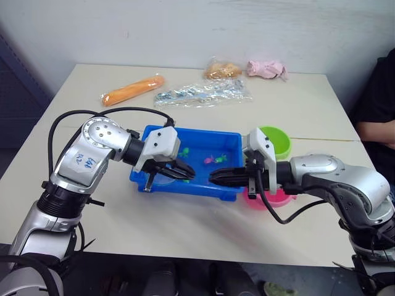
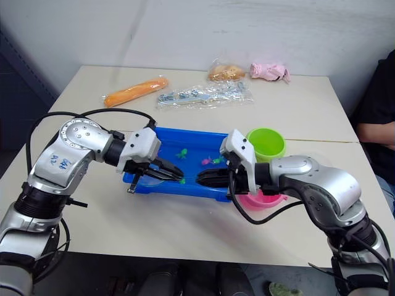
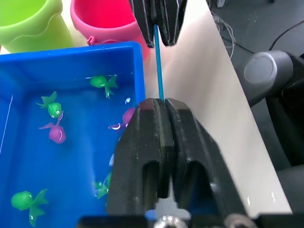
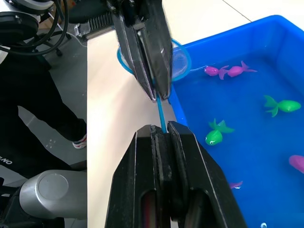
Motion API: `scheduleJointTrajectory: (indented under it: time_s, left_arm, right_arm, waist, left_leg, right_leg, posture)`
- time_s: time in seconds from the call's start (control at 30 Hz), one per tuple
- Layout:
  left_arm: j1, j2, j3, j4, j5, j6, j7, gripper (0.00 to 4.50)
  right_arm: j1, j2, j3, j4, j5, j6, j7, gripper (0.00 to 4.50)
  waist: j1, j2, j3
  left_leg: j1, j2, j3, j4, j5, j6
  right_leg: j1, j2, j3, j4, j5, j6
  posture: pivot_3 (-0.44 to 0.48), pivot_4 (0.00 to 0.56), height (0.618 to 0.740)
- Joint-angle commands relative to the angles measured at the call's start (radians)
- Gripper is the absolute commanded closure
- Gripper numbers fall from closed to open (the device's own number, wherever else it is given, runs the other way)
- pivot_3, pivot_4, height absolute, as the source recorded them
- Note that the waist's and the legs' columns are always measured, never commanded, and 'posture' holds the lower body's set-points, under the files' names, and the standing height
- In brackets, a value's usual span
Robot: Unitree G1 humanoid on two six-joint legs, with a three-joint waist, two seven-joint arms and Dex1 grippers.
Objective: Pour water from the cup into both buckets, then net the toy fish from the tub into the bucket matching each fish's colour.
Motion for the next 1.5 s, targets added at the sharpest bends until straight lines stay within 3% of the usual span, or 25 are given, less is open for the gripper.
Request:
scheduleJointTrajectory:
  time_s: [0.03,0.07,0.17,0.23,0.37,0.5,0.7,0.83,1.2,1.5]
  left_arm:
    - [-0.001,-0.020,0.142,-0.054,-0.156,0.078,0.035,2.35]
    - [-0.001,-0.013,0.196,-0.039,-0.187,0.087,0.049,2.07]
    - [0.018,0.038,0.338,0.002,-0.251,0.120,0.079,0.61]
    - [0.057,0.078,0.423,0.025,-0.260,0.111,0.100,0.14]
    - [0.211,0.173,0.521,0.035,-0.243,0.097,0.090,0.14]
    - [0.374,0.195,0.642,0.090,-0.201,-0.006,0.128,0.14]
    - [0.607,0.132,0.796,0.071,-0.203,-0.124,0.190,0.14]
    - [0.730,0.103,0.780,0.002,-0.207,-0.113,0.202,0.14]
    - [0.729,0.087,0.711,-0.057,-0.247,-0.069,0.257,0.14]
    - [0.649,0.113,0.607,-0.049,-0.226,-0.093,0.235,0.14]
  right_arm:
    - [0.005,0.000,-0.029,-0.043,0.002,-0.024,0.015,4.50]
    - [0.010,-0.003,-0.032,-0.045,-0.003,-0.032,0.019,4.50]
    - [0.036,-0.028,-0.052,-0.051,-0.027,-0.068,0.041,4.50]
    - [0.061,-0.052,-0.079,-0.049,-0.048,-0.108,0.062,4.50]
    - [0.107,-0.095,-0.143,-0.027,-0.130,-0.230,0.090,4.50]
    - [0.138,-0.132,-0.190,0.022,-0.222,-0.353,0.116,4.50]
    - [0.130,-0.185,-0.216,0.105,-0.348,-0.443,0.109,4.50]
    - [0.134,-0.224,-0.213,0.117,-0.399,-0.454,0.123,4.50]
    - [0.137,-0.272,-0.183,0.167,-0.464,-0.535,0.231,4.50]
    - [0.043,-0.252,-0.043,0.321,-0.645,-0.852,0.368,4.50]
  waist:
    - [0.000,0.000,0.000]
    - [-0.001,0.000,0.000]
    - [-0.003,0.000,0.000]
    - [-0.006,0.000,0.000]
    - [-0.003,0.000,0.000]
    - [-0.001,0.000,0.000]
    - [-0.002,0.000,0.000]
    - [-0.002,0.000,0.000]
    - [-0.009,0.000,0.000]
    - [-0.009,0.000,0.000]
  left_leg:
    - [0.000,0.000,0.000,0.000,0.000,0.000]
    - [0.000,0.000,0.000,0.000,0.000,0.000]
    - [0.000,0.000,0.000,0.000,0.000,-0.001]
    - [0.000,0.000,0.000,0.000,0.001,-0.001]
    - [0.001,0.000,0.000,0.000,0.001,-0.001]
    - [0.002,0.000,0.000,-0.001,0.000,0.000]
    - [0.002,0.000,0.000,-0.002,-0.003,0.004]
    - [0.002,0.000,0.000,-0.003,-0.003,0.005]
    - [0.003,0.000,0.000,-0.003,-0.003,0.005]
    - [0.004,0.000,-0.001,-0.002,-0.003,0.005]
  right_leg:
    - [0.000,0.000,0.000,0.000,0.000,0.000]
    - [0.000,0.000,0.000,0.001,0.000,0.000]
    - [0.000,0.000,0.000,0.000,0.000,0.000]
    - [0.000,0.000,0.000,0.000,0.000,0.000]
    - [0.000,0.000,0.000,0.000,0.000,0.000]
    - [0.003,0.000,-0.001,-0.003,0.000,0.000]
    - [0.003,-0.001,-0.001,-0.003,0.000,0.000]
    - [0.003,-0.001,-0.001,-0.004,0.000,0.000]
    - [0.003,-0.001,-0.001,-0.003,0.000,0.000]
    - [0.003,-0.001,-0.001,-0.002,0.000,0.000]
  posture:
    - [0.000,0.150,0.740]
    - [0.000,0.150,0.740]
    - [0.000,0.150,0.740]
    - [0.000,0.150,0.740]
    - [0.000,0.150,0.740]
    - [0.000,0.150,0.740]
    - [0.000,0.150,0.740]
    - [0.000,0.150,0.740]
    - [0.000,0.150,0.740]
    - [0.000,0.150,0.740]
